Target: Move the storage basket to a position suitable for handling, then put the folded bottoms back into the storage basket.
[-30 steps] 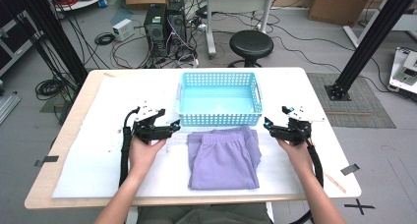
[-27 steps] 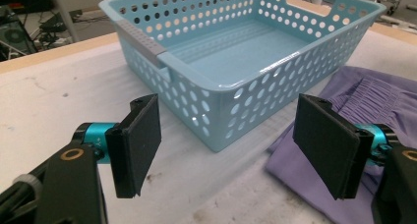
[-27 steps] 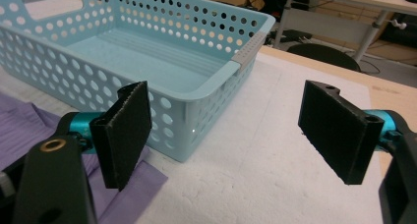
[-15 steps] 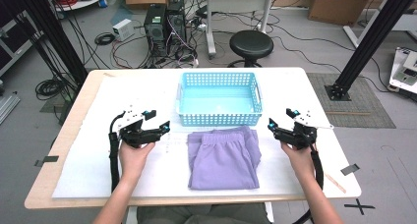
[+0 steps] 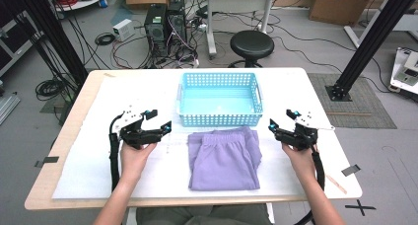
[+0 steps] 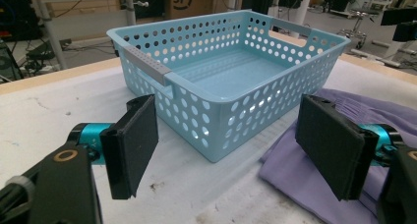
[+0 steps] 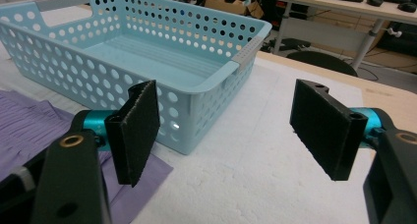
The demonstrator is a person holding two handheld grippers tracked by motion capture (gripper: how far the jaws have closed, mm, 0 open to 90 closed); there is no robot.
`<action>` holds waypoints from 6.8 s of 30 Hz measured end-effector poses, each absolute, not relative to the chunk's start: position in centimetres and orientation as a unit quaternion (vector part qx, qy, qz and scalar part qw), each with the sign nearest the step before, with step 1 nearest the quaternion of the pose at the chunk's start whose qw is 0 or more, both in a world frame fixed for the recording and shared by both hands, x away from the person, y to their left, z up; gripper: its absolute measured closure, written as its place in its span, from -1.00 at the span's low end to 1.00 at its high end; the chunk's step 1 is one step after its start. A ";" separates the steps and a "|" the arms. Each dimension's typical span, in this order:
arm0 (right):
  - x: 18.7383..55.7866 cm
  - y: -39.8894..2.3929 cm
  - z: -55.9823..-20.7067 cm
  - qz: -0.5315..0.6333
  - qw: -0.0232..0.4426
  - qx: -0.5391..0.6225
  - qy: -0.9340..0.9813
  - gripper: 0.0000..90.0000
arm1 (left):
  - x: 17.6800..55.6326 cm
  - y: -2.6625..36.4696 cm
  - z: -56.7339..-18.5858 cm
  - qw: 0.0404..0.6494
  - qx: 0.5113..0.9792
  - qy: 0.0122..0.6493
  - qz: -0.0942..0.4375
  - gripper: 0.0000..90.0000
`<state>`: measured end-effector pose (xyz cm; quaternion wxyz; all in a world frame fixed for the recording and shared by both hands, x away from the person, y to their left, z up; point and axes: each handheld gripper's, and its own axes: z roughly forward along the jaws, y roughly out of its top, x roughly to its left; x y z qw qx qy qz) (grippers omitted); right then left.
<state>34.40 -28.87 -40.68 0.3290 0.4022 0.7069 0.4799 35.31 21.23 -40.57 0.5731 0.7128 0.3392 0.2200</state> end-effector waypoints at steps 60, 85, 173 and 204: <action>27.9 -24.1 -42.3 0.439 0.221 0.395 0.776 -0.38 | 29.9 14.8 -44.4 0.503 0.788 0.347 0.075 -0.29; 28.1 -22.8 -44.0 0.384 0.182 0.433 0.795 -0.38 | 29.2 11.7 -44.7 0.447 0.803 0.389 0.066 -0.32; 29.5 -21.1 -35.4 0.467 0.149 0.364 0.792 0.92 | 30.7 11.8 -35.7 0.530 0.769 0.344 0.093 0.90; 49.9 -18.9 -34.3 0.403 0.236 0.446 0.763 0.27 | 49.3 11.2 -35.0 0.490 0.735 0.418 0.213 0.06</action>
